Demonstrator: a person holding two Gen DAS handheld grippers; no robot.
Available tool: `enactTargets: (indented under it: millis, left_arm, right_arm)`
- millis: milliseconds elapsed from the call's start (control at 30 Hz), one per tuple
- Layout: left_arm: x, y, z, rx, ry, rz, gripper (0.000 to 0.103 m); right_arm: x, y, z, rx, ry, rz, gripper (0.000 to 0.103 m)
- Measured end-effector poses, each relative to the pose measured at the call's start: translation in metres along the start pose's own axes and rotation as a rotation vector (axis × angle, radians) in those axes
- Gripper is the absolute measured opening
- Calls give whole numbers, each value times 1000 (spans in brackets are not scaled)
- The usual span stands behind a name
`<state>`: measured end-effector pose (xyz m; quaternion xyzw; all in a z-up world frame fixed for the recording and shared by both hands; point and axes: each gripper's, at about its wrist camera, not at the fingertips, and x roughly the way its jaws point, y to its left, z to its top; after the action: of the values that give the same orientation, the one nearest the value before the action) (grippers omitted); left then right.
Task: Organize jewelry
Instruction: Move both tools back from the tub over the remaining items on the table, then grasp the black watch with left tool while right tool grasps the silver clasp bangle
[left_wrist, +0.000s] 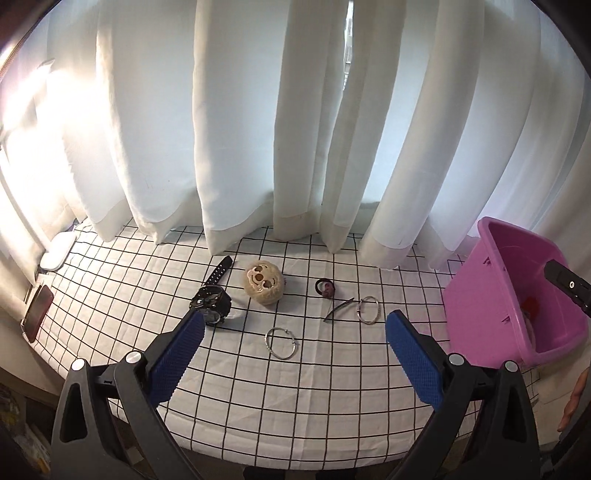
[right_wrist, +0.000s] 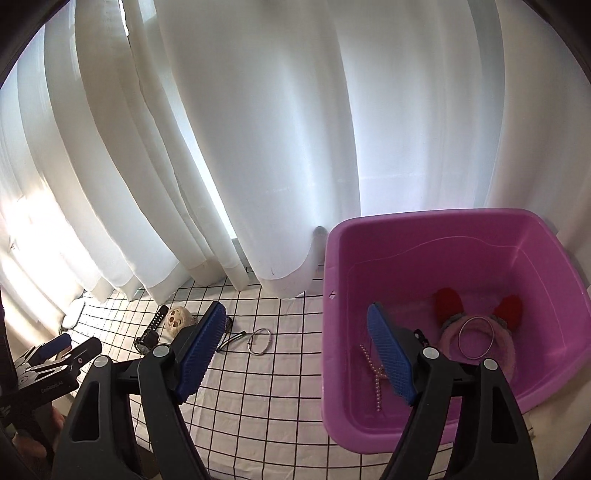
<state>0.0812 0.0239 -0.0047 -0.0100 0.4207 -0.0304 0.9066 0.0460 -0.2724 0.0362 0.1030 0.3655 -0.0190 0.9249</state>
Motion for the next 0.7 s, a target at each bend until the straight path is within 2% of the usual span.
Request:
enactTargets:
  millis: [200,333,533,700]
  left_arm:
    - [13,75,-2,-20,12,29,96]
    - [28,110,-4,-24,27,37,96]
    - [68,145,-23,-4,111,2,96]
    - [99,158,-38,-39,179,-6,96]
  right_arm:
    - [10,51,-18,-2,2,-36,75]
    - [22,74,-37,15,18,-52,75]
    - [47,97,-69,51,76,-85,75]
    - [68,103,-86,57,138,-94,75]
